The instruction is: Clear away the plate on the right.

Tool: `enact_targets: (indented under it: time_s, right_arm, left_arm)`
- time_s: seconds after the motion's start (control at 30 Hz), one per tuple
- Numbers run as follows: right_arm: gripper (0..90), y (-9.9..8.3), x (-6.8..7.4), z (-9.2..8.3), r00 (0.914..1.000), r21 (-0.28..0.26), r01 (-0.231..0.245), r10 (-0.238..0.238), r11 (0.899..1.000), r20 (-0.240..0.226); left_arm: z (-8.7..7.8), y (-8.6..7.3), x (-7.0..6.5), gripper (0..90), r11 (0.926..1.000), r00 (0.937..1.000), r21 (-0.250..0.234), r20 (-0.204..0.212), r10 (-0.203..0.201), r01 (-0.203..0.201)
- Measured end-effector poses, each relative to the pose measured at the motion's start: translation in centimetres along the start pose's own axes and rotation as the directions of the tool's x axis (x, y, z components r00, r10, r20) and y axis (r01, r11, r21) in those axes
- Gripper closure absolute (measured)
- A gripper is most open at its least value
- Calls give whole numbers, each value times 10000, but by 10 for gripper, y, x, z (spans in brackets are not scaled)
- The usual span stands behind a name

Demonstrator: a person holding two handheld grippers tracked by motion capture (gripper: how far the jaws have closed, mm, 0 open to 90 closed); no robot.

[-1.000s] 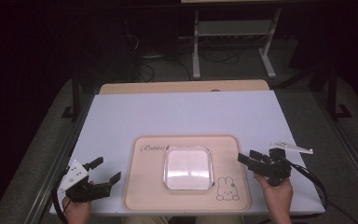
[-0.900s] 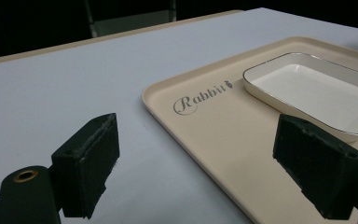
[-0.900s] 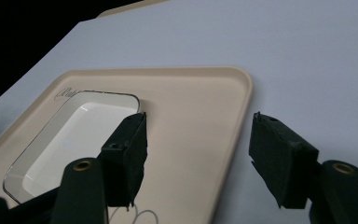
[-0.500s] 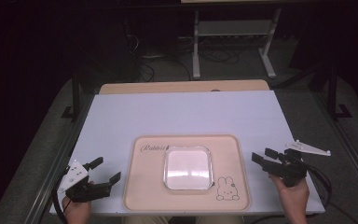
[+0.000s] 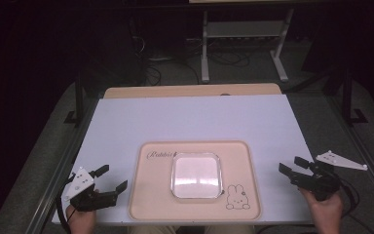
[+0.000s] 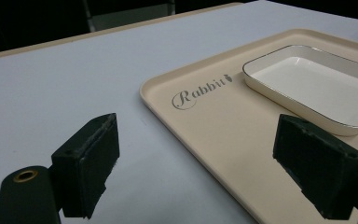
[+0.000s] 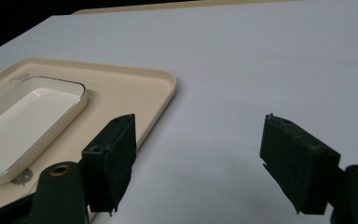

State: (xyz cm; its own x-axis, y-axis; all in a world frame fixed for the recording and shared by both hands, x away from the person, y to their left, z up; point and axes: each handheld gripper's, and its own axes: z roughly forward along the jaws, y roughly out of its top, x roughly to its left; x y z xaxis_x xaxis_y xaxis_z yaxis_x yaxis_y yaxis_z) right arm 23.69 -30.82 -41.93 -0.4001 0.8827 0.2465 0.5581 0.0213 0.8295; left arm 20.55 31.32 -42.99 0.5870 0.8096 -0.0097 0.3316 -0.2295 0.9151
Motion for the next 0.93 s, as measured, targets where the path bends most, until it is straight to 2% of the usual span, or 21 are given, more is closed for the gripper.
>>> enact_targets:
  time_s: [0.17, 0.43, 0.57, 0.67, 0.73, 0.93]
  right_arm:
    - [250, -7, -2, -7, 9995, -27, 281, -281, 9996, 106]
    - [245, -14, 4, -17, 9934, 169, 1074, -1080, 9941, 391]
    - [237, -15, 10, -20, 9881, -168, 1485, -1477, 9888, 426]
    - [236, -15, 16, -21, 9857, -431, 1677, -1666, 9849, 269]
    - [236, -15, 18, -20, 9806, -358, 1947, -1937, 9802, 287]
    - [236, -15, 16, -20, 9786, -235, 2011, -1998, 9793, 493]
  left_arm:
    - [1, 0, 0, 139, 9999, 10000, 70, 1, 80, -80]
    - [2, 0, -1, 140, 9999, 9999, 109, -10, 113, -113]
    - [2, 0, -1, 140, 9999, 9999, 81, -4, 112, -112]
    - [2, 0, -1, 140, 9999, 9999, 106, 33, 124, -124]
    - [2, 0, -1, 140, 9998, 9999, 144, 32, 137, -137]
    - [2, 0, 0, 139, 9999, 9999, 102, 59, 137, -138]
